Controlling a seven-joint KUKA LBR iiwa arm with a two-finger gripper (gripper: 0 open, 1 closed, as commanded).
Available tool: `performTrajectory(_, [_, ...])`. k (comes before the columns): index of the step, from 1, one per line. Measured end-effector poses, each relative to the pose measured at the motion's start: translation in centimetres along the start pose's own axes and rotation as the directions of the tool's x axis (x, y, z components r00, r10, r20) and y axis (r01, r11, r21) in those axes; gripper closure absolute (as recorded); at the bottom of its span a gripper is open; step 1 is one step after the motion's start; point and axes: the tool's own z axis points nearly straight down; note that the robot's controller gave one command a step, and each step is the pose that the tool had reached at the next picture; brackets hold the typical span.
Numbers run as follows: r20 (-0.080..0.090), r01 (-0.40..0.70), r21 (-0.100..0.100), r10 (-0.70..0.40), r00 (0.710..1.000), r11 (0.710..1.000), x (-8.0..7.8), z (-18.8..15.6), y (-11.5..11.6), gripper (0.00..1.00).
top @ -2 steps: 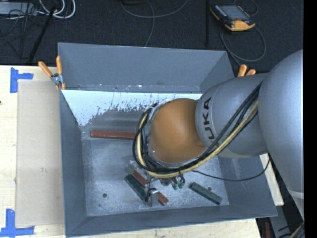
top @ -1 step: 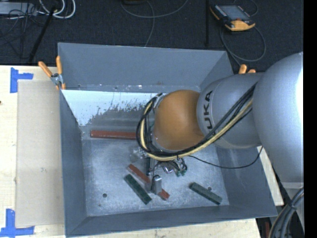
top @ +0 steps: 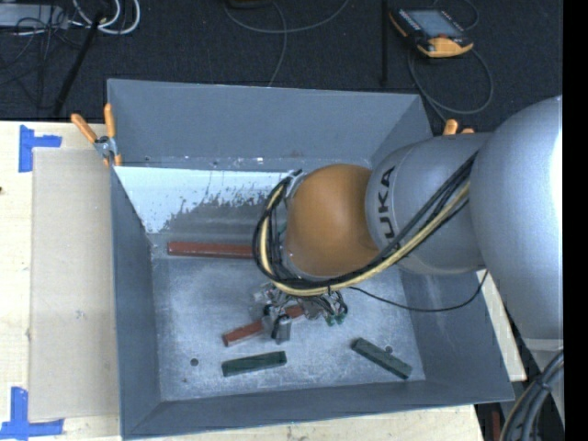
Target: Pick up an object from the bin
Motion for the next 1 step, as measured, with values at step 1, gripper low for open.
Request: performTrajectory(1, [0.002,-0.001,-0.001,0.001,1.000,1.000,0.03,0.22,0.07,0.00])
